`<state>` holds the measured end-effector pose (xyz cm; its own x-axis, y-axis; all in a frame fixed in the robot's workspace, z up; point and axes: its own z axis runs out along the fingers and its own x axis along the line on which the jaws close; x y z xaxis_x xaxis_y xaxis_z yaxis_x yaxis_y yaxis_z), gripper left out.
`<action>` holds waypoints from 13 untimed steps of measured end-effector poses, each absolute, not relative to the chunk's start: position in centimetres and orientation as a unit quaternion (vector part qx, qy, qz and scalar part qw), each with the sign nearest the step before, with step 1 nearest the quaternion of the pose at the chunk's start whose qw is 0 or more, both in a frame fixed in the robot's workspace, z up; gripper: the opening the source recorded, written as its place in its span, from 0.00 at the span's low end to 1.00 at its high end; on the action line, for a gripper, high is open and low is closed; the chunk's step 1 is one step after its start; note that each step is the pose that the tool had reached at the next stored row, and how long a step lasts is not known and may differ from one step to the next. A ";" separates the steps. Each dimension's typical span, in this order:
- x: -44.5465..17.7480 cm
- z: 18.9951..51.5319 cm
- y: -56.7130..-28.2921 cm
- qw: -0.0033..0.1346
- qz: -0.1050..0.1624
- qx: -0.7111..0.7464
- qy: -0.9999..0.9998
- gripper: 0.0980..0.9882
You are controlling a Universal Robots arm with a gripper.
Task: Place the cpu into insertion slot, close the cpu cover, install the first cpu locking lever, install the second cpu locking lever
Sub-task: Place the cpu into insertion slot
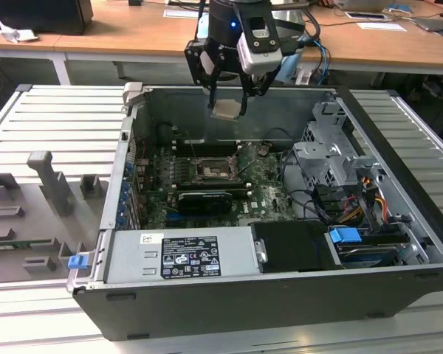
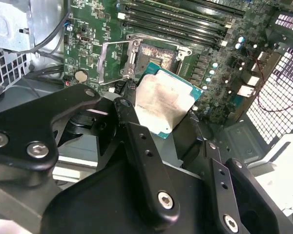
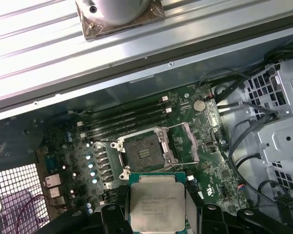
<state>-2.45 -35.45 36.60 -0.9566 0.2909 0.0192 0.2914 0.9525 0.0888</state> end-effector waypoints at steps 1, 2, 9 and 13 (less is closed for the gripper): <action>-2.5 36.6 -35.5 0.003 -0.045 -0.147 -0.988 0.50; -2.5 36.5 -35.5 0.003 -0.045 -0.148 -0.988 0.50; -2.5 36.3 -35.5 0.002 -0.045 -0.160 -0.986 0.50; -2.5 36.2 -35.4 0.001 -0.045 -0.186 -0.982 0.50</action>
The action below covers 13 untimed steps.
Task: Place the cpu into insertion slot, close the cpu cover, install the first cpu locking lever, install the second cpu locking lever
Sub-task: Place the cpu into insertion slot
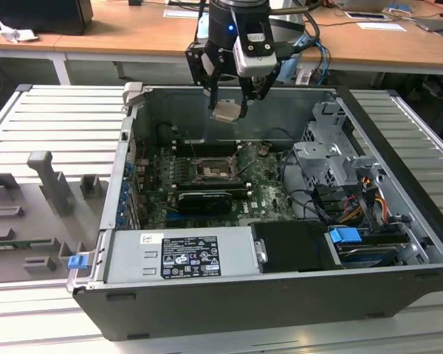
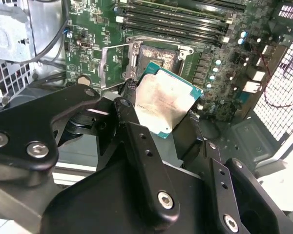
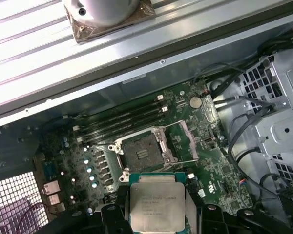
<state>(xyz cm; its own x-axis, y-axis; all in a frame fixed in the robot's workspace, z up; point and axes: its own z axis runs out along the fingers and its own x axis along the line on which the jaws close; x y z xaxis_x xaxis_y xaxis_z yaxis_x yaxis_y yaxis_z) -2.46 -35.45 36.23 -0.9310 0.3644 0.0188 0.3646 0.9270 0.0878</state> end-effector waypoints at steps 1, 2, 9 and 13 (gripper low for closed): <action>-2.5 36.2 -35.4 0.001 -0.045 -0.196 -0.980 0.50; -2.5 36.2 -35.4 0.000 -0.045 -0.204 -0.978 0.50; -2.5 36.0 -35.5 -0.002 -0.045 -0.262 -0.964 0.50; -2.5 36.0 -35.5 -0.003 -0.045 -0.283 -0.958 0.50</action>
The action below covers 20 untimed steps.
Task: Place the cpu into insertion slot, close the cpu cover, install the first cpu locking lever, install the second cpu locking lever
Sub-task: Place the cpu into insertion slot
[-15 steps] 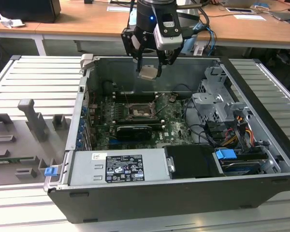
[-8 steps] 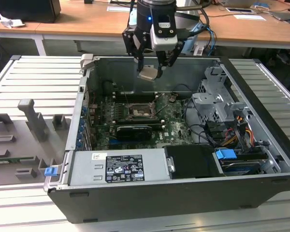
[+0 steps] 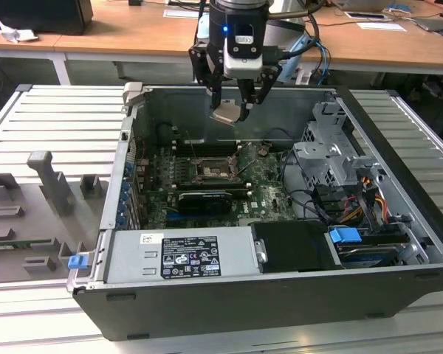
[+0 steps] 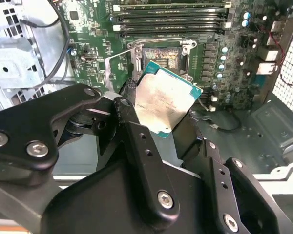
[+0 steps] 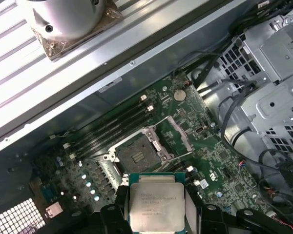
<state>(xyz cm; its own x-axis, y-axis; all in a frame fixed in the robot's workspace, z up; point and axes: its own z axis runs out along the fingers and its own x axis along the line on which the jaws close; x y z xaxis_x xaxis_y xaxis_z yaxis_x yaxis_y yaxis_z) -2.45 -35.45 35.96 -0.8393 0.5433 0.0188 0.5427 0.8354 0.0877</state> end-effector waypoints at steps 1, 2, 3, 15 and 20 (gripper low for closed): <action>-2.5 35.9 -35.5 0.004 0.045 0.287 0.957 0.50; -2.5 35.9 -35.5 0.004 0.045 0.293 0.955 0.50; -2.5 35.9 -35.5 0.004 0.045 0.296 0.954 0.50; -2.5 35.6 -35.4 0.006 0.045 0.330 0.943 0.50; -2.5 35.5 -35.5 0.006 0.044 0.342 0.938 0.50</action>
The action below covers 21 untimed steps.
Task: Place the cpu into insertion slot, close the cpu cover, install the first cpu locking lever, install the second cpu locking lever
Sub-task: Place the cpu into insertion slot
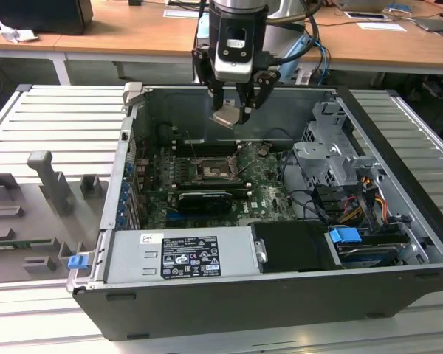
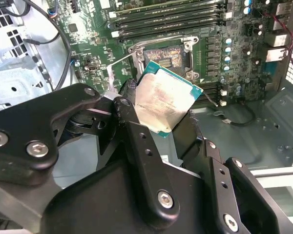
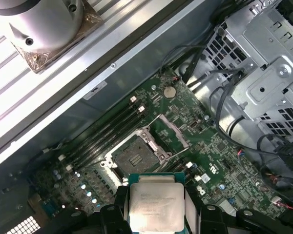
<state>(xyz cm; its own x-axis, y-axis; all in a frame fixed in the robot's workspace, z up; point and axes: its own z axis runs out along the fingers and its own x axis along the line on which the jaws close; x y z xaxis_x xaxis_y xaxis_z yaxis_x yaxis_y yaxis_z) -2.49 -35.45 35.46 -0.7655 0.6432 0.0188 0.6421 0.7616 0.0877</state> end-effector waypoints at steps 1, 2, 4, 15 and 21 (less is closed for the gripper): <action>-2.5 35.5 -35.5 0.006 0.044 0.344 0.938 0.50; -2.5 35.4 -35.5 0.006 0.044 0.345 0.937 0.50; -2.5 35.4 -35.5 0.007 0.044 0.350 0.936 0.50; -2.5 35.3 -35.4 0.007 0.044 0.367 0.929 0.50; -2.5 35.2 -35.4 0.008 0.044 0.377 0.925 0.50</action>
